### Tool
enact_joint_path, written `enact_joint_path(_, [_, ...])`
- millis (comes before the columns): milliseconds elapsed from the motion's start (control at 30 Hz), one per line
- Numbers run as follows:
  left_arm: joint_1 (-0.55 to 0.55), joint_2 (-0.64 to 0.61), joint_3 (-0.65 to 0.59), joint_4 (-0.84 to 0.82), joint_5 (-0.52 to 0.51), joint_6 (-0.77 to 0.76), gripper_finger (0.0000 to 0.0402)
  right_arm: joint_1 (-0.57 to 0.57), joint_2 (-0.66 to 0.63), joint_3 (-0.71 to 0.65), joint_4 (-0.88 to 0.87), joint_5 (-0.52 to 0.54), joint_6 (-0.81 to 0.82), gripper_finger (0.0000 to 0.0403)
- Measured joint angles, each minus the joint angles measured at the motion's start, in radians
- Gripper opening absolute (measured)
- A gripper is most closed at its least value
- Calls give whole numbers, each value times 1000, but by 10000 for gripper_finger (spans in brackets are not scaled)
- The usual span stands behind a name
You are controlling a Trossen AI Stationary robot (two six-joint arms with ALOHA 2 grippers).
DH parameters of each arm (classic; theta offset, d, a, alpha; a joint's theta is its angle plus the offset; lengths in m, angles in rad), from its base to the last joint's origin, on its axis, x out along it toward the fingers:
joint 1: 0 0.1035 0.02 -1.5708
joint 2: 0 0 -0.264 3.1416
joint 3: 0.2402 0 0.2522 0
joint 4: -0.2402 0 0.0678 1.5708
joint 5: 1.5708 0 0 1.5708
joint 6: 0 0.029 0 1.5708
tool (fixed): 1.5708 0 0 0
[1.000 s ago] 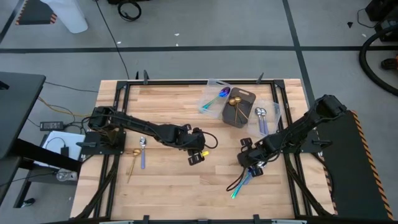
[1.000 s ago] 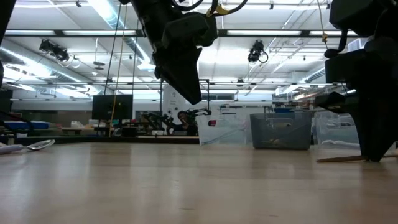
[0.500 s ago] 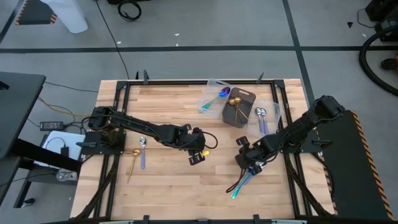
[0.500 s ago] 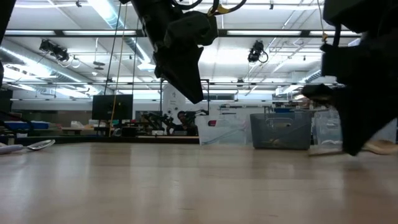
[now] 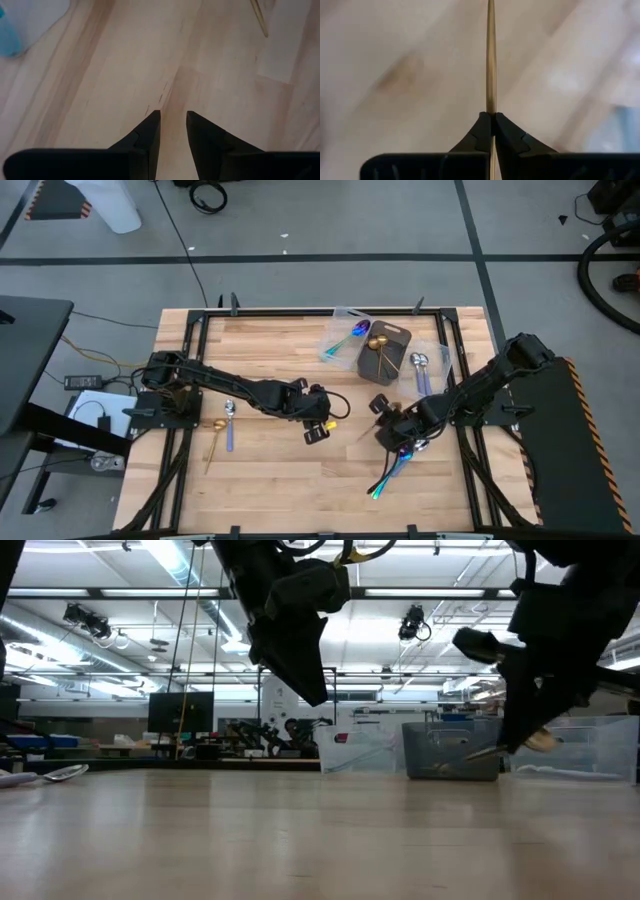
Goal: Sort silverware by color (type)
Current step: Put the gold spoon into the black bin
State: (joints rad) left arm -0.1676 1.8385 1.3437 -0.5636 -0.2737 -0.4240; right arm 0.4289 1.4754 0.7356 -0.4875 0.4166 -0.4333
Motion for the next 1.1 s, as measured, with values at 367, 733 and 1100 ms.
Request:
enact_joint_path(367, [3, 0, 0, 19, -48, 12, 102, -42, -15, 95, -120, 291, -182, 15])
enact_joint_path(733, [-5, 0, 0, 13, -47, 12, 102, -193, -202, 95, -168, 324, -223, 16])
enact_joint_path(1100, [-5, 0, 0, 13, -47, 8, 102, -404, -297, 95, -209, 107, -481, 16])
